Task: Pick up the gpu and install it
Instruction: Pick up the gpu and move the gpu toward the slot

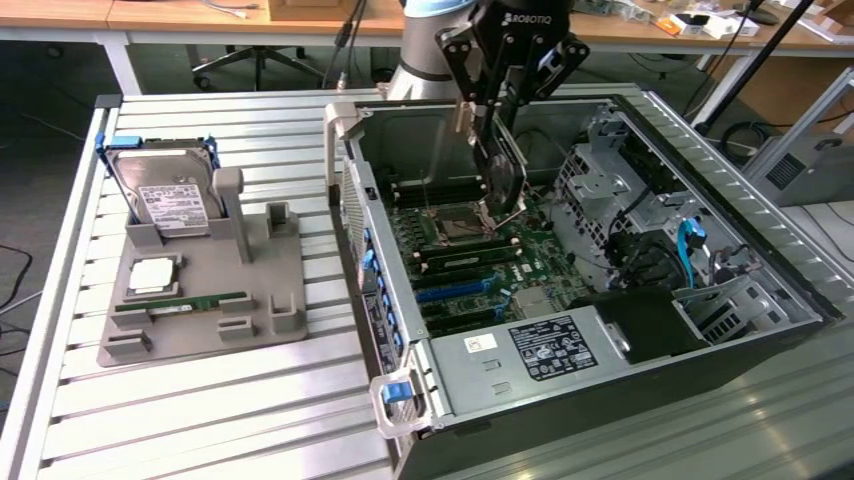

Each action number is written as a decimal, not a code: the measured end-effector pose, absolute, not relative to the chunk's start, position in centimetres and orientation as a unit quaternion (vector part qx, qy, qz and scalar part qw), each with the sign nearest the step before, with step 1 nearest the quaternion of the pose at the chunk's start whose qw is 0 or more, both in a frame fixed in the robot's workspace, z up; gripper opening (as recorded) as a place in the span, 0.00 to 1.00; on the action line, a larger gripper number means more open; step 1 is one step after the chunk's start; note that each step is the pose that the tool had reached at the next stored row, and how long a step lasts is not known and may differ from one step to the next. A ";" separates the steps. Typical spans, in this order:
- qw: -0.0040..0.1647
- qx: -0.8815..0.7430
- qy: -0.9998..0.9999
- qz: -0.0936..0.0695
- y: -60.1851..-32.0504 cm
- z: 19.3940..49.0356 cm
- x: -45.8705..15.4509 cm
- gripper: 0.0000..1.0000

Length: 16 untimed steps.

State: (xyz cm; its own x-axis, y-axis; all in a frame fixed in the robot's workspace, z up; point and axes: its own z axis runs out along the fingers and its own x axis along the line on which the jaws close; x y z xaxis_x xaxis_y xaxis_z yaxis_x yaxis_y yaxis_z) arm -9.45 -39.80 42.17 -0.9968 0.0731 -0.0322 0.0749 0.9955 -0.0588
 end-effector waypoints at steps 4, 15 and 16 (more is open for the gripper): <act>0.015 0.037 0.999 -0.031 -39.8 42.2 -9.2 0.27; 0.015 0.037 0.999 -0.033 -39.8 42.1 -8.8 0.27; 0.015 0.037 0.999 -0.033 -39.8 42.1 -8.7 0.27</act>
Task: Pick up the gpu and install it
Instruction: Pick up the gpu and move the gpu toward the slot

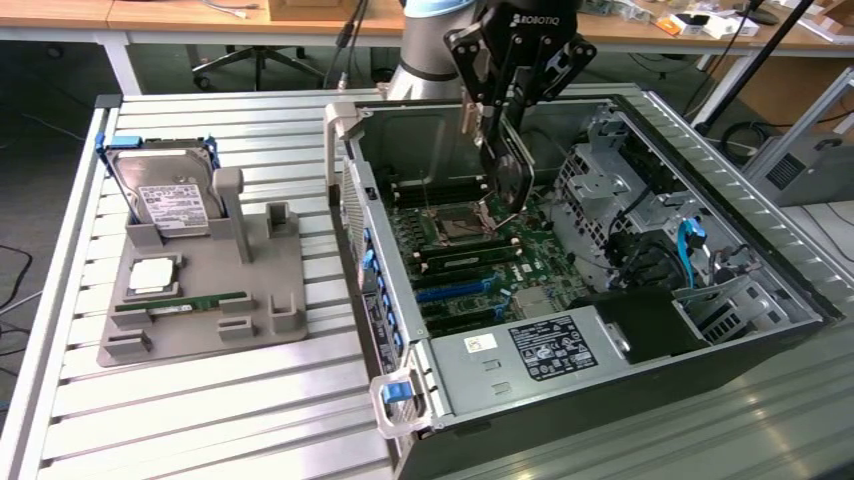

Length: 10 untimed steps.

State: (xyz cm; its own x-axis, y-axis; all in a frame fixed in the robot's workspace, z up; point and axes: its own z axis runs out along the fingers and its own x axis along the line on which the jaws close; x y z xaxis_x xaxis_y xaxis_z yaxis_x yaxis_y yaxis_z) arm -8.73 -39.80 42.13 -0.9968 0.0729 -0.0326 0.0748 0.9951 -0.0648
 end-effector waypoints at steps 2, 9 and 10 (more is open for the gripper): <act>0.015 0.037 0.999 -0.033 -39.8 42.1 -8.7 0.27; 0.015 0.037 0.999 -0.035 -39.8 42.1 -8.4 0.27; 0.015 0.037 0.999 -0.035 -39.8 42.1 -8.3 0.27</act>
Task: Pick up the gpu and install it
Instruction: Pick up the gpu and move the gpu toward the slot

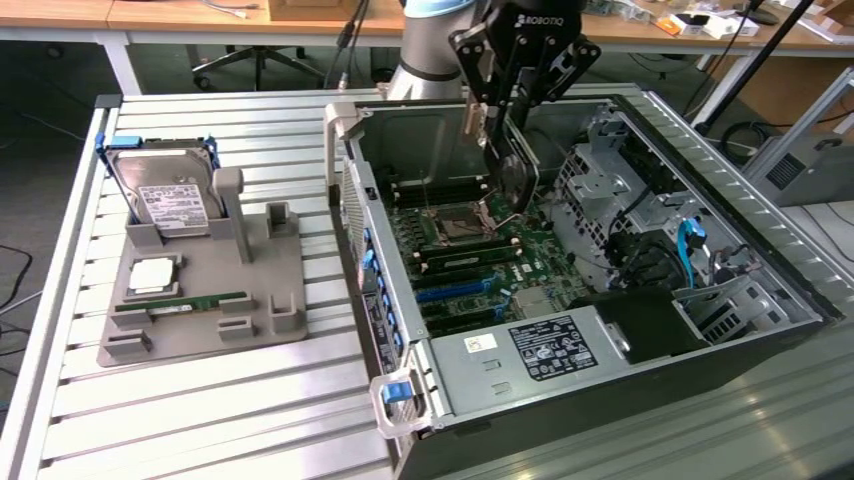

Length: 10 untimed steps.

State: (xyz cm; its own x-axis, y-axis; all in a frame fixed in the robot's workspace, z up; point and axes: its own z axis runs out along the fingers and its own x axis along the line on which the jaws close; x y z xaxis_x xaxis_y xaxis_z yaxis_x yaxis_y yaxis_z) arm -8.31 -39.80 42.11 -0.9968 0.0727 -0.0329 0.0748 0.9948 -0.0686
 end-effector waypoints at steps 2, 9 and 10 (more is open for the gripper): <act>0.015 0.037 0.999 -0.035 -39.8 42.1 -8.2 0.27; 0.015 0.037 0.999 -0.036 -39.8 42.1 -8.0 0.27; 0.015 0.037 0.999 -0.037 -39.8 42.1 -7.9 0.27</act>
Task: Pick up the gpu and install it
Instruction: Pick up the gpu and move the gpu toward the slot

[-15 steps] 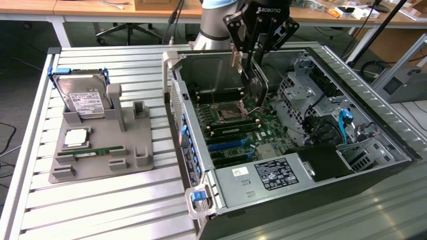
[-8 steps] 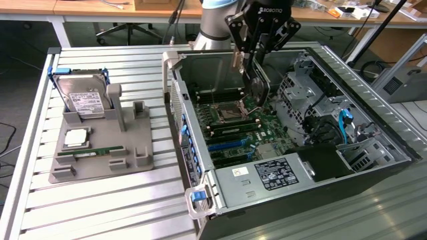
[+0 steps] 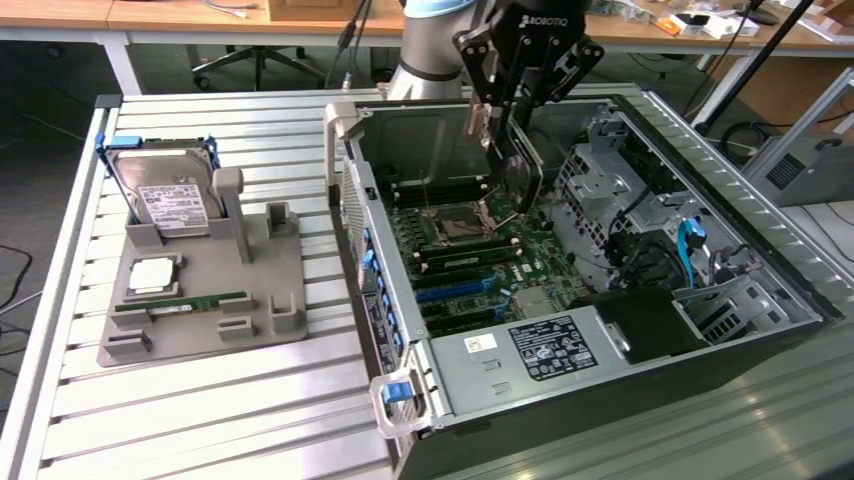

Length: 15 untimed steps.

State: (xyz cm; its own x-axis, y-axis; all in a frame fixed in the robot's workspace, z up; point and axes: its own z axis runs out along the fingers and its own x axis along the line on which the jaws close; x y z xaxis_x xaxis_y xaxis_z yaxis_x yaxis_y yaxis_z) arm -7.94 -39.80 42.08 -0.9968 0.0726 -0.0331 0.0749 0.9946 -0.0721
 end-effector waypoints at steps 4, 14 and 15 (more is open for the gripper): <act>0.015 0.037 0.999 -0.037 -39.8 42.1 -7.8 0.27; 0.015 0.037 0.998 -0.039 -39.8 42.0 -7.5 0.27; 0.015 0.037 0.998 -0.039 -39.8 42.0 -7.4 0.27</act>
State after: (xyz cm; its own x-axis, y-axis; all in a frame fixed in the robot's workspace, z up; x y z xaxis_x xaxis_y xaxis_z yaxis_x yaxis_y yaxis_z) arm -7.42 -39.80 42.05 -0.9968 0.0725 -0.0335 0.0749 0.9942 -0.0770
